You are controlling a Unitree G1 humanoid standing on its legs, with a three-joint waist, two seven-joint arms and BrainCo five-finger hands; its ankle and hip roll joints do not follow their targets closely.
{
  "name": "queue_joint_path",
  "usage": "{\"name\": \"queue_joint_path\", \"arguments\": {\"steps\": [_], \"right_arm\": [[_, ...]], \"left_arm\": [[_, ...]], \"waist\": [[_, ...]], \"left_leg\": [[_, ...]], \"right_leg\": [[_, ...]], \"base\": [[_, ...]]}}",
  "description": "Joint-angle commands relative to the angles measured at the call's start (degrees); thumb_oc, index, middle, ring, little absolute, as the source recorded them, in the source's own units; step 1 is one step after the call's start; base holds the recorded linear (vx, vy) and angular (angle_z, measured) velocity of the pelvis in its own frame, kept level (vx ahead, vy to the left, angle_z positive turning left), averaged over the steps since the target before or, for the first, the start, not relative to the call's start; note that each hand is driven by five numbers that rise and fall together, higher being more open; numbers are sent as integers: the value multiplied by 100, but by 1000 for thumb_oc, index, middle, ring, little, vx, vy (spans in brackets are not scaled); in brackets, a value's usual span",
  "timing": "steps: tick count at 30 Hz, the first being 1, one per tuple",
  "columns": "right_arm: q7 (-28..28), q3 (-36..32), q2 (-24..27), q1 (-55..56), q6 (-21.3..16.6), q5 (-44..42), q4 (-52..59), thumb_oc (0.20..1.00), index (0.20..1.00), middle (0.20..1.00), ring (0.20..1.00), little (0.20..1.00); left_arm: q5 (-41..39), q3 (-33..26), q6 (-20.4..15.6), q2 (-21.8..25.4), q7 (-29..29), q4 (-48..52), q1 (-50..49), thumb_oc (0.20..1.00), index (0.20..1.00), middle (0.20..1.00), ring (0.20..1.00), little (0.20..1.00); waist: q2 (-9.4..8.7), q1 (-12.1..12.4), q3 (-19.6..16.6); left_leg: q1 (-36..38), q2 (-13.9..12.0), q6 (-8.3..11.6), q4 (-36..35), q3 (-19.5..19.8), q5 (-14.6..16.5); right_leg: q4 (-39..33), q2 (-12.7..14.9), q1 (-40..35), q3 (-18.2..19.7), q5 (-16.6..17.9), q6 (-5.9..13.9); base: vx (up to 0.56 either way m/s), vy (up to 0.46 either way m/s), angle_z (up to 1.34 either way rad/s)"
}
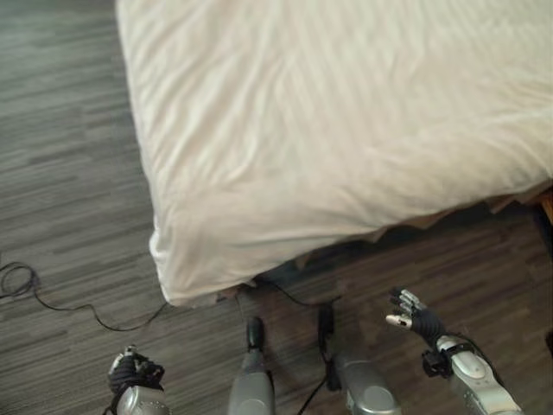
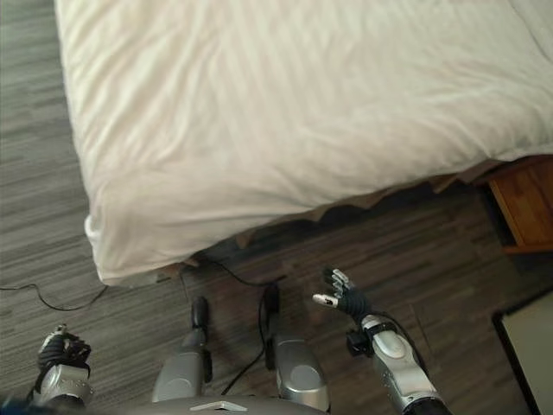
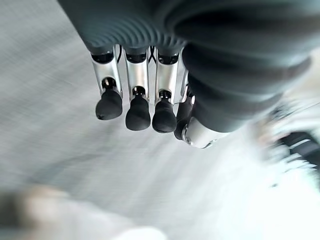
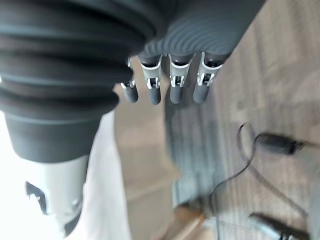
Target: Making the bed.
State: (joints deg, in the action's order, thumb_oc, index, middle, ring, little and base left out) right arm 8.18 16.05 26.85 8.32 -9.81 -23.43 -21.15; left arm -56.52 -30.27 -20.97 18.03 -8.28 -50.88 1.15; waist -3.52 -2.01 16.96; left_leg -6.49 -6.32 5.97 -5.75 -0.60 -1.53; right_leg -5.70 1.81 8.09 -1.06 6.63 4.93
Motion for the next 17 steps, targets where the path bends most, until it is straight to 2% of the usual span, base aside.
{"name": "queue_joint_path", "arguments": {"steps": [1, 4, 5, 6, 7, 8, 10, 12, 13, 14, 17], "right_arm": [[30, -58, 52, 284, -218, 116, 32, 1000, 1000, 1000, 1000, 1000], [45, -86, 27, 256, -226, 174, -76, 1000, 1000, 1000, 1000, 1000], [65, -138, 40, 227, -223, 213, -56, 1000, 1000, 1000, 1000, 1000], [99, -160, 52, 200, -212, 224, -62, 1000, 1000, 1000, 1000, 1000], [179, -195, 72, 141, -177, 209, 20, 1000, 1000, 1000, 1000, 1000], [181, -202, 76, 148, -174, 207, 24, 1000, 1000, 1000, 1000, 1000], [246, -213, 82, 77, -145, 108, 117, 1000, 1000, 1000, 1000, 1000], [209, -195, 59, 4, -127, 65, 239, 1000, 1000, 1000, 1000, 1000], [130, -232, 64, -42, -146, 66, 393, 1000, 1000, 1000, 1000, 1000], [48, -296, 6, -74, -189, 1, 457, 1000, 1000, 1000, 1000, 1000], [-102, -363, -237, -94, -276, -159, 473, 1000, 1000, 1000, 1000, 1000]], "left_arm": [[458, -160, -1316, 704, -679, 833, -601, 200, 200, 200, 200, 200], [765, -133, -1311, 619, -709, 1528, -764, 200, 200, 200, 200, 200], [797, -83, -1287, 597, -549, 1818, -814, 200, 200, 200, 200, 200], [773, -7, -1183, 565, -420, 1765, -828, 787, 787, 787, 787, 787], [857, 334, -966, 503, -162, 1955, -853, 1000, 1000, 1000, 1000, 1000], [857, 339, -962, 498, -161, 1961, -856, 1000, 1000, 1000, 1000, 1000], [798, 826, -697, 315, 198, 1977, -873, 1000, 1000, 1000, 1000, 1000], [1107, 1598, -374, 77, 333, 2121, -919, 1000, 1000, 1000, 1000, 1000], [1693, 2160, -142, 60, 350, 2214, -923, 1000, 1000, 1000, 1000, 1000], [1916, 2624, -60, 11, 526, 2500, -976, 1000, 1000, 1000, 1000, 1000], [1621, 3417, 256, -242, 1069, 2560, -983, 1000, 1000, 1000, 1000, 1000]], "waist": [[7, 73, -841], [64, 117, -1009], [87, 124, -1074], [119, 123, -1140], [165, 94, -1277], [170, 98, -1275], [213, 48, -1405], [263, -24, -1493], [296, -84, -1504], [327, -130, -1540], [344, -250, -1624]], "left_leg": [[310, 162, -169, 75, -203, -48], [461, 187, -185, 75, -156, -21], [522, 195, -193, 75, -140, -13], [589, 201, -205, 75, -127, -8], [674, 217, -225, 75, -131, 1], [679, 217, -225, 75, -131, 4], [777, 227, -253, 75, -152, 29], [859, 232, -281, 75, -194, 52], [929, 237, -299, 75, -216, 73], [950, 240, -319, 75, -234, 76], [1049, 250, -357, 75, -277, 115]], "right_leg": [[187, 387, -291, 160, -388, 249], [253, 417, -451, 90, -455, 243], [276, 422, -510, 69, -476, 245], [285, 429, -590, 43, -495, 248], [275, 445, -686, 36, -501, 252], [272, 445, -693, 34, -501, 252], [263, 464, -778, 34, -501, 261], [269, 470, -834, 60, -507, 263], [287, 468, -884, 71, -520, 264], [303, 467, -885, 95, -515, 268], [342, 464, -924, 137, -551, 275]], "base": [[66, -32, 22], [39, -20, 20], [27, -8, 18], [18, -2, 13], [23, 5, 8], [13, 6, 6], [10, 3, 2], [6, 5, -2], [4, 21, -7], [17, 19, -6], [30, 13, -6]]}}
